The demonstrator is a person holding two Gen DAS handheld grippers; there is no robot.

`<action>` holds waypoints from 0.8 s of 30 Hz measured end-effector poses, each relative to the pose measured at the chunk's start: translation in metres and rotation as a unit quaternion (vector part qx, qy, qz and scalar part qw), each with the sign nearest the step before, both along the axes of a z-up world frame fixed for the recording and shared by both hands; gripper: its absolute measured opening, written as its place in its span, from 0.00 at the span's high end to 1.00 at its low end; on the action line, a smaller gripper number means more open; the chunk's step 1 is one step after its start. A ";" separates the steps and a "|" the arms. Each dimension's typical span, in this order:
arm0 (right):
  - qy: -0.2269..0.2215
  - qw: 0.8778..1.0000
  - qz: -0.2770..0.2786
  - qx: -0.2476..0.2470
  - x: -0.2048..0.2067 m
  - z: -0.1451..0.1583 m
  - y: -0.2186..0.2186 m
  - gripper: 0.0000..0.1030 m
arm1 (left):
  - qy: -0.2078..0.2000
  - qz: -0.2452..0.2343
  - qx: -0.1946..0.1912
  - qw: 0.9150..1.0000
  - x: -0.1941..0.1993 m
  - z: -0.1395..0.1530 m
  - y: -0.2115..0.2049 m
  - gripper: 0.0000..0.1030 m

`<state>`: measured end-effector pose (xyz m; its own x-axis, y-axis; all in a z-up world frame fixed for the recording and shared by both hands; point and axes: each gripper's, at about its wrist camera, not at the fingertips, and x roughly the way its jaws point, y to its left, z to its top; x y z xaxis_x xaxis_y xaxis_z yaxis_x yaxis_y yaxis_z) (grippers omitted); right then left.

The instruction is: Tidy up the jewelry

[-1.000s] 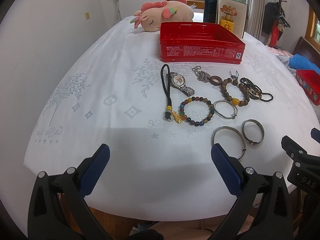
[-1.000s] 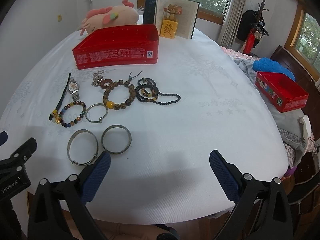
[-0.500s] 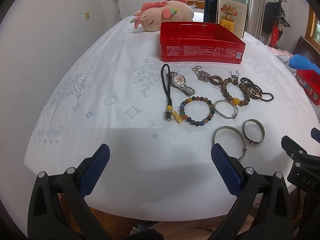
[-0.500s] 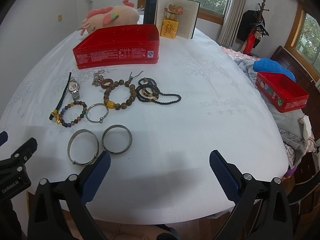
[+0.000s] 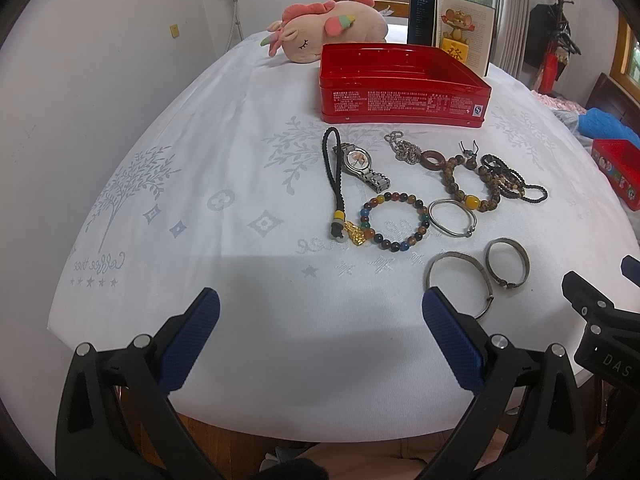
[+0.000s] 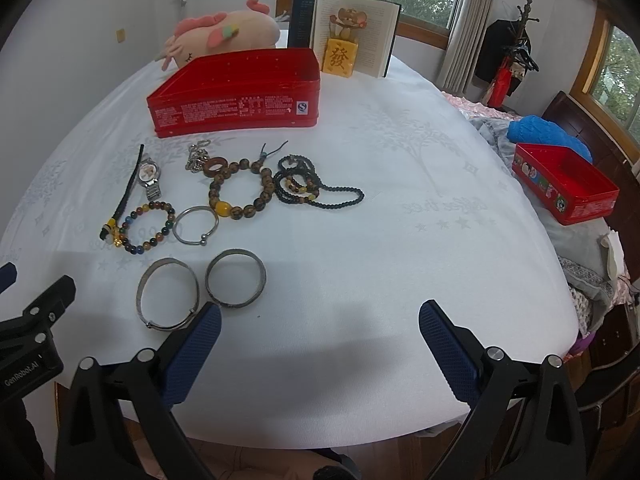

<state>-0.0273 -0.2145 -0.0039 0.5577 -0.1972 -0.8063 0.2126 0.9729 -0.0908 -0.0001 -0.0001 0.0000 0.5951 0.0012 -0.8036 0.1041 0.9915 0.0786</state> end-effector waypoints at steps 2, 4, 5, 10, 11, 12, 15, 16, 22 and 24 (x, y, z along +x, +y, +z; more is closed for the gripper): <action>0.000 1.000 0.000 0.000 0.000 0.000 0.000 0.04 | 0.000 0.000 0.000 1.000 0.000 0.000 0.000 0.03; 0.000 1.000 0.000 0.000 0.000 0.000 0.000 0.04 | 0.000 0.000 0.000 1.000 0.000 0.000 0.000 0.03; 0.000 1.000 0.000 0.000 0.000 0.000 0.000 0.04 | 0.000 0.000 0.000 1.000 0.000 0.000 0.000 0.03; 0.000 1.000 0.000 0.001 0.000 0.000 0.000 0.04 | 0.000 0.000 0.000 1.000 0.000 0.000 0.000 0.03; 0.000 1.000 0.000 0.001 0.000 0.000 0.000 0.04 | 0.000 0.000 0.001 1.000 0.000 0.000 0.000 0.03; 0.000 1.000 0.000 0.000 0.000 0.000 0.000 0.04 | 0.000 0.000 0.000 1.000 0.000 0.000 0.000 0.03; 0.000 1.000 0.000 0.001 0.000 0.000 -0.001 0.04 | 0.000 0.000 0.000 1.000 0.000 0.000 0.000 0.03; 0.000 1.000 0.000 0.001 0.000 0.000 0.000 0.04 | 0.000 0.000 0.000 1.000 0.000 0.000 0.000 0.03; 0.000 1.000 0.000 0.001 0.000 0.000 -0.002 0.04 | 0.000 0.000 0.001 1.000 0.000 0.000 0.000 0.03; -0.001 1.000 0.001 0.001 0.001 0.000 -0.001 0.04 | 0.001 0.000 0.002 1.000 0.000 0.000 0.000 0.03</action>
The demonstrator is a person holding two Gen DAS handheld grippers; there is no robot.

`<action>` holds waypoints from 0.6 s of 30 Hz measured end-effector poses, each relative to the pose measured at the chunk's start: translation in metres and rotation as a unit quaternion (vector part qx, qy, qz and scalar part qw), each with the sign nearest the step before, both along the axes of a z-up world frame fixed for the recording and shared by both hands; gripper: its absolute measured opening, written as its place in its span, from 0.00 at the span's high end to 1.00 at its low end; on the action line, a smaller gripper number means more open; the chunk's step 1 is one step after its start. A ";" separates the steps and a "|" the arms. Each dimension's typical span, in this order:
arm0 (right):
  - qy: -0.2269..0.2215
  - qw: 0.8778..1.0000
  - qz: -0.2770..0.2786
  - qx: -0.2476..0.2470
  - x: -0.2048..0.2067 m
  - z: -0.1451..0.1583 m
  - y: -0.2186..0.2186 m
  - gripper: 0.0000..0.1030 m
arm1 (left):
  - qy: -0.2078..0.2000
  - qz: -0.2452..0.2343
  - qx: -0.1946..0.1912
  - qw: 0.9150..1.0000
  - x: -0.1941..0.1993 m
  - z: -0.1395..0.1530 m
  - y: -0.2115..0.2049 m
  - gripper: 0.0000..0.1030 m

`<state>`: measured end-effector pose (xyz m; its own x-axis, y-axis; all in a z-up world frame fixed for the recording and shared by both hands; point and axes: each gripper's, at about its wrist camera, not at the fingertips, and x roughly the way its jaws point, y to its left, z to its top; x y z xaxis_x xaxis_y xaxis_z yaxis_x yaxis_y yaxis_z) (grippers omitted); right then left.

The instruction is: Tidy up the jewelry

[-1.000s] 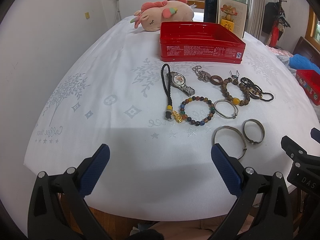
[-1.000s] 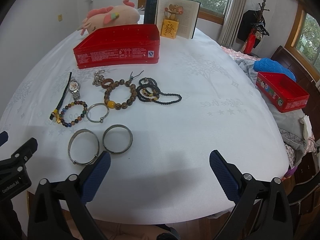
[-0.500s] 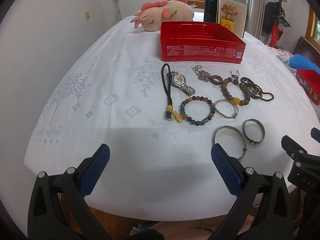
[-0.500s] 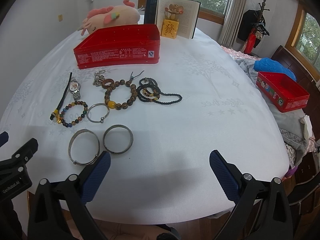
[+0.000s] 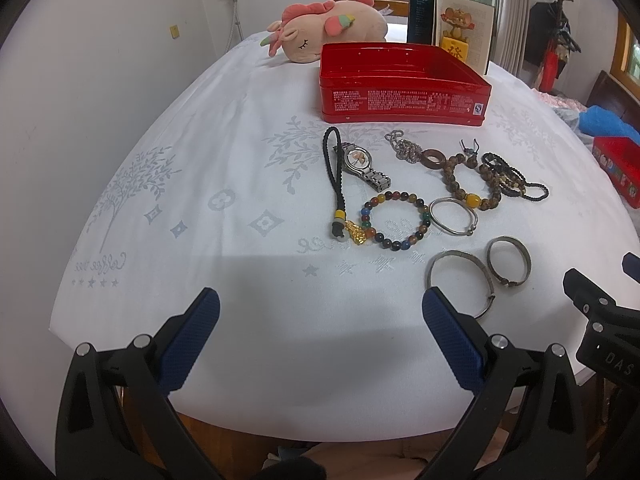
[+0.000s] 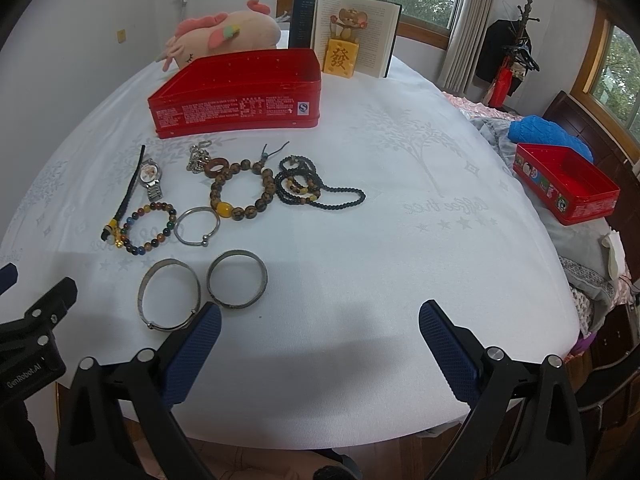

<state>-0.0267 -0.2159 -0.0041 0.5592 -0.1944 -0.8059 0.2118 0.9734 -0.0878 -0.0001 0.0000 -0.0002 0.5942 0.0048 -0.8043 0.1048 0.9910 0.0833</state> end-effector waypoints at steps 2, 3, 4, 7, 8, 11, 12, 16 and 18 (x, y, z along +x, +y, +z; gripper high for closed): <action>-0.001 1.000 0.001 0.001 0.000 0.000 0.000 0.04 | 0.000 -0.001 -0.001 1.000 0.000 -0.001 0.001 0.03; -0.001 1.000 0.002 0.002 0.001 0.001 0.004 0.04 | 0.000 -0.002 -0.002 1.000 -0.002 -0.002 0.001 0.03; -0.001 1.000 0.003 0.005 0.002 0.001 0.004 0.04 | -0.001 -0.003 -0.005 1.000 -0.001 0.000 0.003 0.03; -0.003 1.000 0.008 0.014 0.003 0.001 0.004 0.04 | -0.003 -0.009 -0.013 1.000 -0.001 0.001 0.004 0.03; -0.006 1.000 0.011 0.015 0.003 0.002 0.004 0.04 | -0.003 -0.014 -0.020 1.000 -0.002 0.001 0.006 0.03; -0.010 0.999 0.026 0.024 0.004 0.004 0.002 0.04 | 0.000 -0.022 -0.036 0.999 -0.001 0.001 0.004 0.03; -0.010 0.999 0.032 0.028 0.005 0.004 0.000 0.04 | 0.000 -0.025 -0.045 0.999 0.000 0.001 0.007 0.03; 0.003 0.994 0.081 0.073 0.013 0.002 -0.008 0.05 | 0.004 -0.042 -0.073 0.996 0.001 0.002 0.007 0.03; 0.006 0.991 0.105 0.086 0.017 0.003 -0.010 0.05 | 0.016 -0.052 -0.088 0.995 0.004 0.001 0.007 0.03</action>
